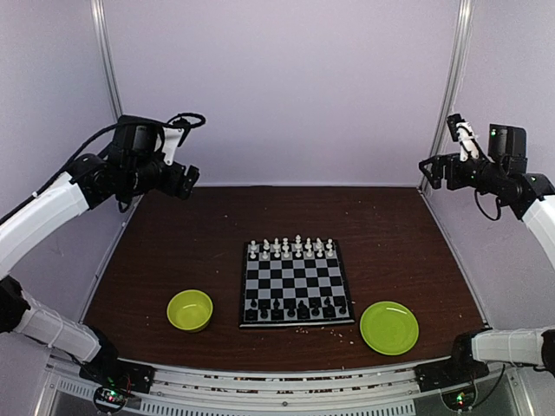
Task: Set up the chess pieces on the board
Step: Reset both arms
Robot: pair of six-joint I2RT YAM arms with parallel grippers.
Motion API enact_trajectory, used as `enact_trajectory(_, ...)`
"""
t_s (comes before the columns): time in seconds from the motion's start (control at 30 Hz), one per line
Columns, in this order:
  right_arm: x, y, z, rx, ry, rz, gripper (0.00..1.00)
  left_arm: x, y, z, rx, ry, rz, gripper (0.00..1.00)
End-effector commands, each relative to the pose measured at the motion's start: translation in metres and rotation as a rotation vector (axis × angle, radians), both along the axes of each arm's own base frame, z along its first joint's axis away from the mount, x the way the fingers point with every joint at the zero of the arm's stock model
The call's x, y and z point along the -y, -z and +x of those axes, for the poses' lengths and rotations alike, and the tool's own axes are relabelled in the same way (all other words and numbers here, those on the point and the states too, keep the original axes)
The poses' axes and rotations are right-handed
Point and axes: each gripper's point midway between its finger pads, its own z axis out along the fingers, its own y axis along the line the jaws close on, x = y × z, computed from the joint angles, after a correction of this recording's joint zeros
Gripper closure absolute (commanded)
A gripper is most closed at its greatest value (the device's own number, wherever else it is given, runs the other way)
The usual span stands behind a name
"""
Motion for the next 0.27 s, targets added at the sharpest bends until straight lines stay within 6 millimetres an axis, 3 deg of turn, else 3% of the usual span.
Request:
enact_trajectory(0.0,0.038,-0.026,0.01,0.078,0.254,0.073,0.01,-0.021,-0.012,-0.003,0.038,-0.109,-0.019,0.02)
enact_trajectory(0.23,0.024,-0.011,0.0,0.092,0.166,0.083,0.0,-0.019,-0.002,0.004,0.073,-0.111,-0.012,0.02)
